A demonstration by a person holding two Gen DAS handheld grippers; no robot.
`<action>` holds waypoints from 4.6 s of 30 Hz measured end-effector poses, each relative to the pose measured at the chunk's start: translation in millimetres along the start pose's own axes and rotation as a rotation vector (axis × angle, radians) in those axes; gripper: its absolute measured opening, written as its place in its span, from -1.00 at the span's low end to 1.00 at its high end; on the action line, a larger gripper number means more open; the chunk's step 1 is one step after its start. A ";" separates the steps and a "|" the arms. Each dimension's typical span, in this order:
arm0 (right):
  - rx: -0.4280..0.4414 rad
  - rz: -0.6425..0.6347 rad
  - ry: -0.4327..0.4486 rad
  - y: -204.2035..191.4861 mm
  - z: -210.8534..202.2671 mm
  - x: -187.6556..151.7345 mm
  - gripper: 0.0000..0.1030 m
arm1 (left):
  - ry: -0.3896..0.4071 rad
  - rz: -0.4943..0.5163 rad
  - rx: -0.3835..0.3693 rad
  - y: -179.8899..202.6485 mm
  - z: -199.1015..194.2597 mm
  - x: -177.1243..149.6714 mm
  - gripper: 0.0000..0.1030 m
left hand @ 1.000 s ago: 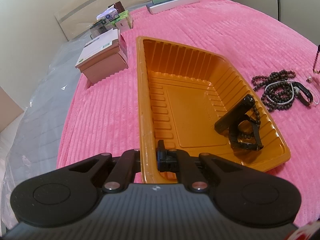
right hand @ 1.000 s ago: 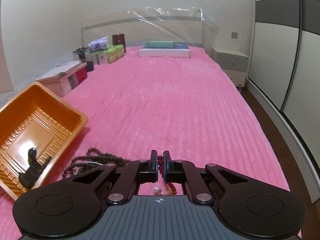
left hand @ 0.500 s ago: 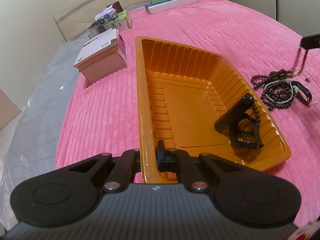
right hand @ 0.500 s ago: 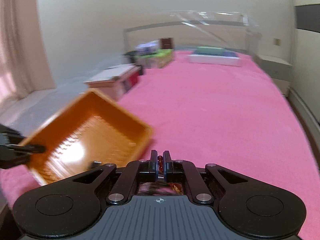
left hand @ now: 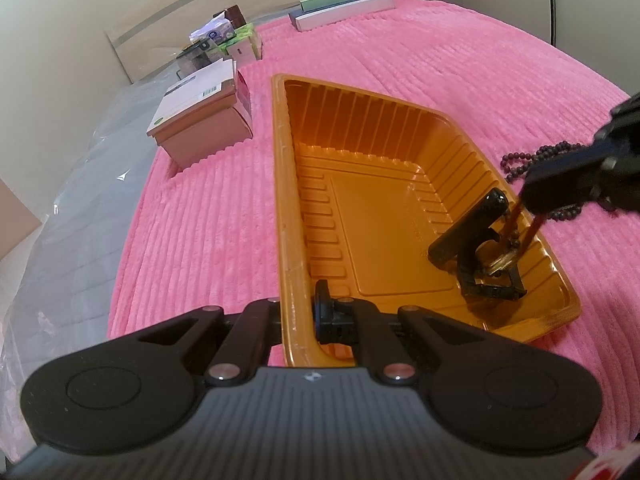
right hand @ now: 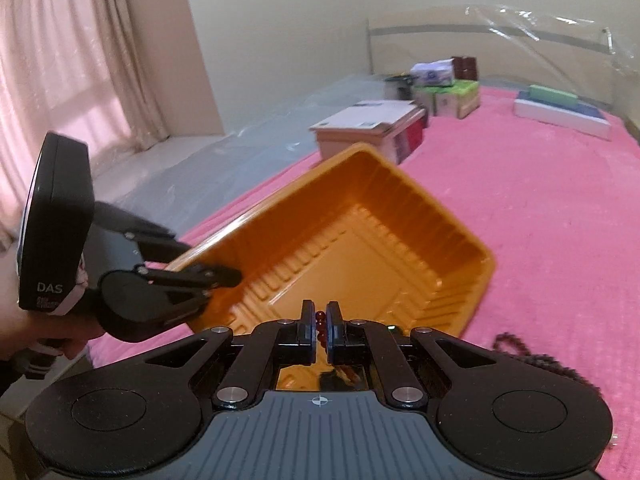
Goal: Organize jewelry
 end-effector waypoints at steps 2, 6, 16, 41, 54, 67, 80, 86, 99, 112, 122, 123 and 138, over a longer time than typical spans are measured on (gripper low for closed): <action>0.006 0.003 -0.014 -0.7 5.5 -3.5 -0.91 | 0.000 -0.001 0.000 -0.3 0.0 0.1 -0.94; 0.022 0.008 -0.036 -3.0 12.2 -8.7 -0.91 | 0.001 -0.004 -0.002 -0.6 0.4 0.0 -0.94; -0.073 0.140 0.054 38.4 -24.2 -19.7 -0.72 | 0.001 -0.005 -0.001 -0.7 0.6 -0.5 -0.94; -0.550 0.230 0.003 185.1 -111.4 -118.8 -0.52 | -0.017 0.003 0.018 2.6 0.1 0.5 -0.94; -0.553 0.134 -0.037 190.0 -84.8 -114.3 -0.89 | -0.024 0.005 0.021 2.8 0.3 1.0 -0.94; -0.580 0.126 0.027 179.5 -105.3 -109.2 -0.98 | -0.021 0.006 0.021 3.5 -0.1 0.6 -0.94; -0.572 0.124 -0.037 189.4 -77.1 -115.5 -0.38 | -0.025 0.008 0.025 3.0 -1.3 0.3 -0.94; -0.578 0.116 -0.023 184.7 -80.1 -115.9 -0.85 | -0.026 0.007 0.025 2.8 -0.6 -0.2 -0.94; -0.428 -0.011 0.069 104.2 -76.0 -83.4 -0.85 | -0.021 0.007 0.022 3.3 -0.7 -0.9 -0.94; -0.114 -0.087 0.048 13.1 0.3 -49.6 -0.85 | -0.020 0.003 0.014 2.4 1.0 -1.9 -0.94; -0.043 -0.072 0.025 3.0 25.1 -44.6 -0.85 | -0.018 -0.003 0.008 1.0 0.8 -3.3 -0.94; -0.038 -0.069 0.023 2.3 26.0 -44.2 -0.85 | -0.018 -0.003 0.008 1.0 0.9 -3.2 -0.94; -0.026 -0.014 0.036 12.8 22.6 -47.7 -0.01 | -0.018 -0.003 0.009 1.2 0.6 -3.2 -0.94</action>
Point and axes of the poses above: each gripper's, at about its wrist camera, not at the fingertips, and z roughly the way its jaws point, y to its right, x to its top, the point moved 5 cm from there along z, roughly the way its jaws point, and after that the axes turned 6 degrees about x, right-handed, at the moved point
